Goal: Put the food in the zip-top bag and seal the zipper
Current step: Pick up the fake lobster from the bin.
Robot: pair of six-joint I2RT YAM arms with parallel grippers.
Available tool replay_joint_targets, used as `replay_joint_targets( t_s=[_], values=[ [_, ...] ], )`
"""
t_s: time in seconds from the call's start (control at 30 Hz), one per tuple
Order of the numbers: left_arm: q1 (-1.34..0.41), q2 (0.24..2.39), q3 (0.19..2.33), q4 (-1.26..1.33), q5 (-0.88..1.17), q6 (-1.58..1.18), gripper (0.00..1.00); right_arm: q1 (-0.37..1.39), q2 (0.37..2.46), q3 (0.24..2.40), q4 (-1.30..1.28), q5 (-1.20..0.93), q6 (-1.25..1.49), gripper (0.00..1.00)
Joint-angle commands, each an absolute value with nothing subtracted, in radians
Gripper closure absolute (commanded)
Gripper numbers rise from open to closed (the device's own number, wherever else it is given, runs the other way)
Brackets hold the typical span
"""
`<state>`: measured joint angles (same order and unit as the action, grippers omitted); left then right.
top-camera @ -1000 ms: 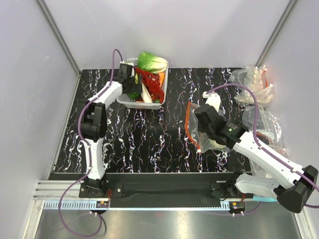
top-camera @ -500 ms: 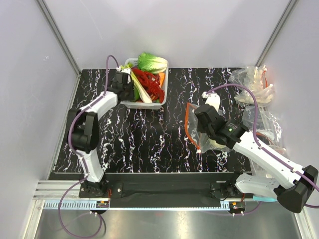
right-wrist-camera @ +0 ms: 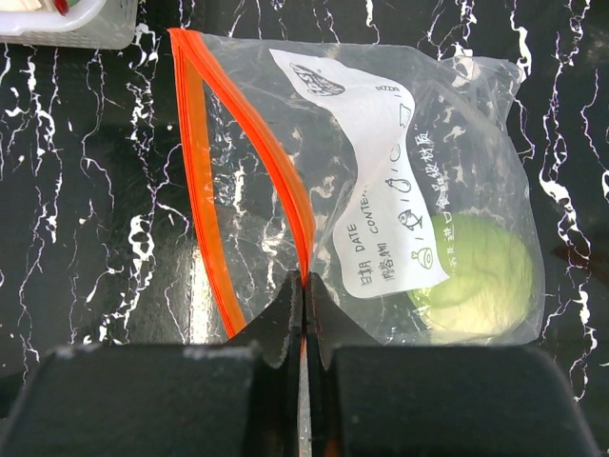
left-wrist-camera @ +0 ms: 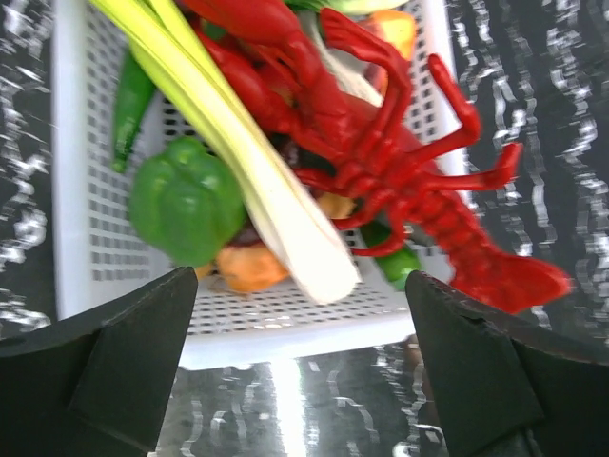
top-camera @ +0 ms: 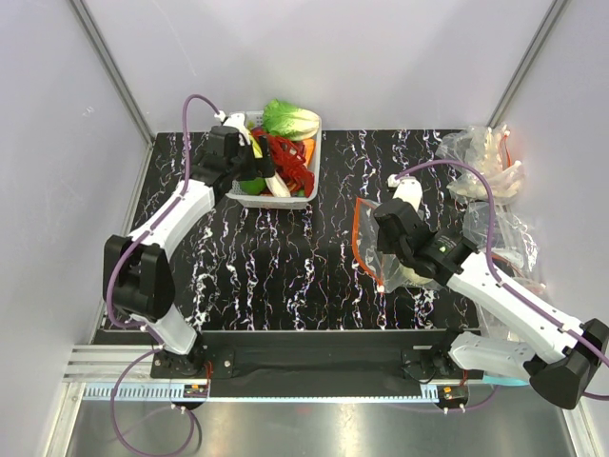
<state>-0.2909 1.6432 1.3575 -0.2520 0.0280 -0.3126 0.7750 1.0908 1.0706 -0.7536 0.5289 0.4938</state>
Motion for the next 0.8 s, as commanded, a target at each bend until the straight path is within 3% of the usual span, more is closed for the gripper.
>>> replay_joint_targets(
  t_s=[0.0,0.37,0.77],
  values=[
    [-0.295,1.652,1.393,-0.195,0.109,-0.453,0.01,0.765,1.065,1.114,-0.755,0.518,0.5,1.0],
    [-0.354,1.713,1.417,-0.069,0.019,-0.811,0.01,0.765,1.069,1.118,-0.753,0.525,0.488,1.0],
    [-0.476,1.96,1.79,-0.37,-0.32,-0.822,0.01,0.764,1.054,1.123,-0.764,0.534,0.476,1.0]
  ],
)
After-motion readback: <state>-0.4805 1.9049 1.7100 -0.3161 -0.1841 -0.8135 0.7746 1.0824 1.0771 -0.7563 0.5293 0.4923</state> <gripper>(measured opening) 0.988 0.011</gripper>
